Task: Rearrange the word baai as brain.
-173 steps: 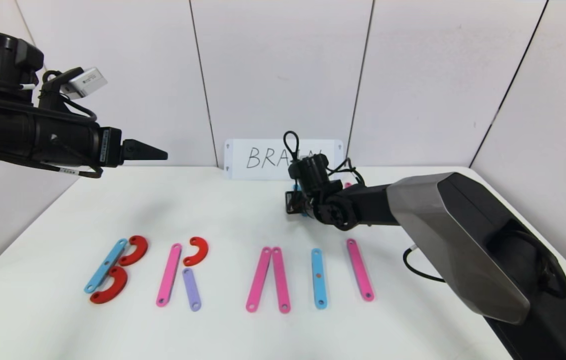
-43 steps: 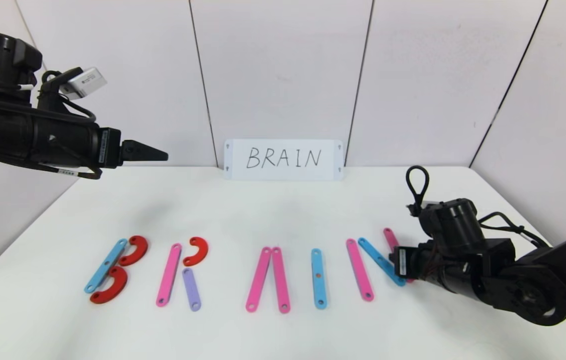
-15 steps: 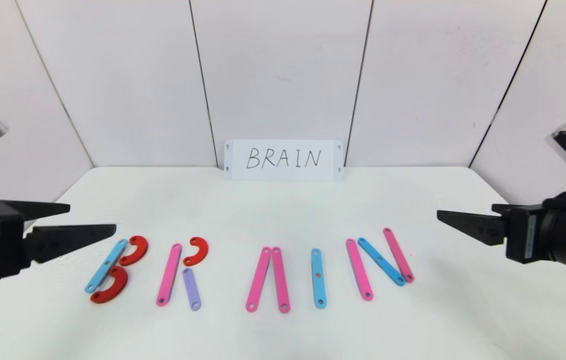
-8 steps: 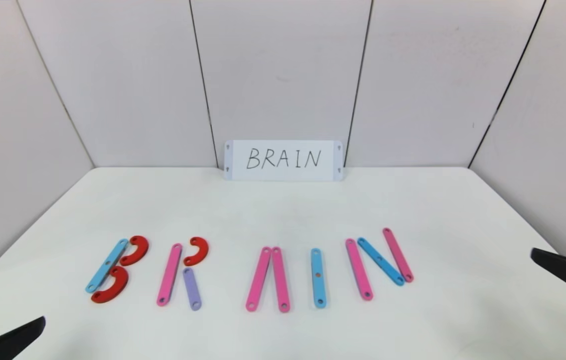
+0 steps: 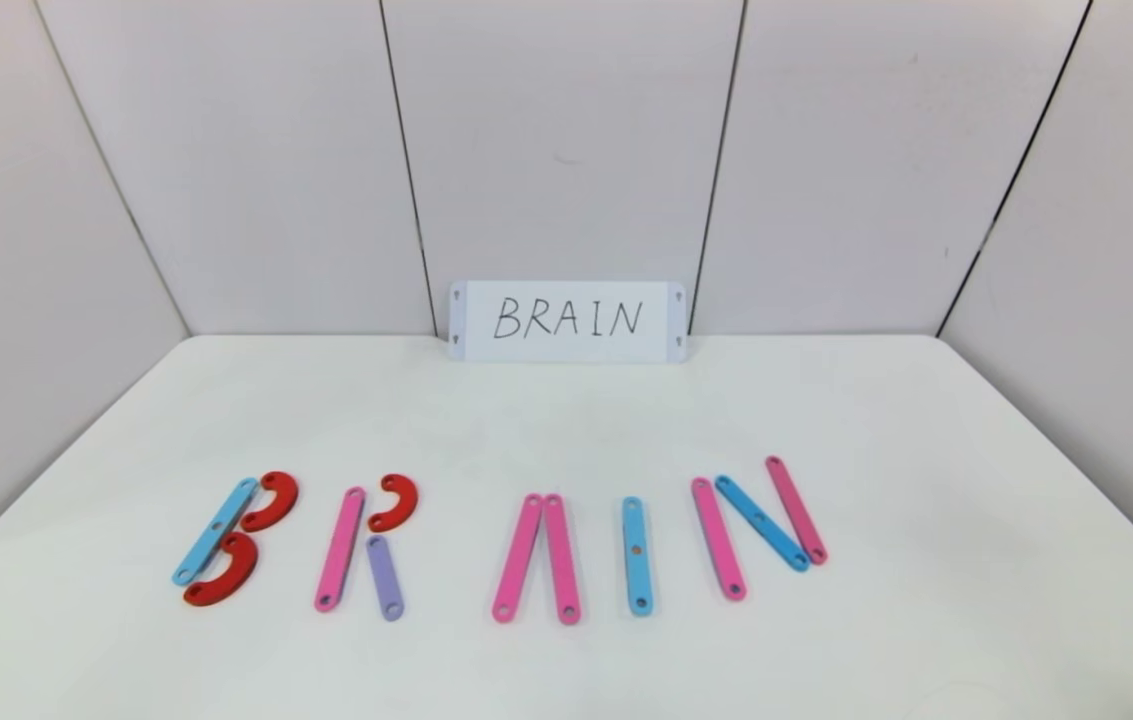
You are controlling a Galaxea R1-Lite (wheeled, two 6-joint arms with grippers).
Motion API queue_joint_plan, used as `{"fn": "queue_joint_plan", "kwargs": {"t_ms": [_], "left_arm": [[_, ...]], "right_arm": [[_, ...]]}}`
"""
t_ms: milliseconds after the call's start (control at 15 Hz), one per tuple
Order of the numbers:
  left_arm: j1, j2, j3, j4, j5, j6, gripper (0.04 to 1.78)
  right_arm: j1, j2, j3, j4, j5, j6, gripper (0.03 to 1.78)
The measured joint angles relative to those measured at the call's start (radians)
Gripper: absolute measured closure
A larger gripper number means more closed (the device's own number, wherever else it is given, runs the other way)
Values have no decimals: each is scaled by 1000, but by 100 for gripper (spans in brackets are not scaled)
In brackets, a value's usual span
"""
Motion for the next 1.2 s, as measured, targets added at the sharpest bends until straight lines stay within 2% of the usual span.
{"fn": "queue_joint_plan", "kwargs": {"t_ms": [200,400,533,667,867,1000,1200], "left_arm": [[0,-101,58,-11,66,-2,8],[1,-200,131,-48,79,-13,8],[2,-247,212,-132,103,-19,8],[2,-272,314,-262,151,-27,8],[2,-285,462,-394,168,-21,8],[2,-287,534,-433,163,-20,8],[2,-288,564,-419,141,-28,8]], "right_arm": [[-41,-153,87,-7,16,-47,8],[-52,-287,200,-70,74,-106,8],[-55,-343,273,-127,88,-158,8],[-56,-370,359,-219,90,-187,8],[-56,-384,481,-331,90,-221,8],[-56,-387,530,-317,82,-217,8],[-56,-388,543,-281,81,-207,8]]}}
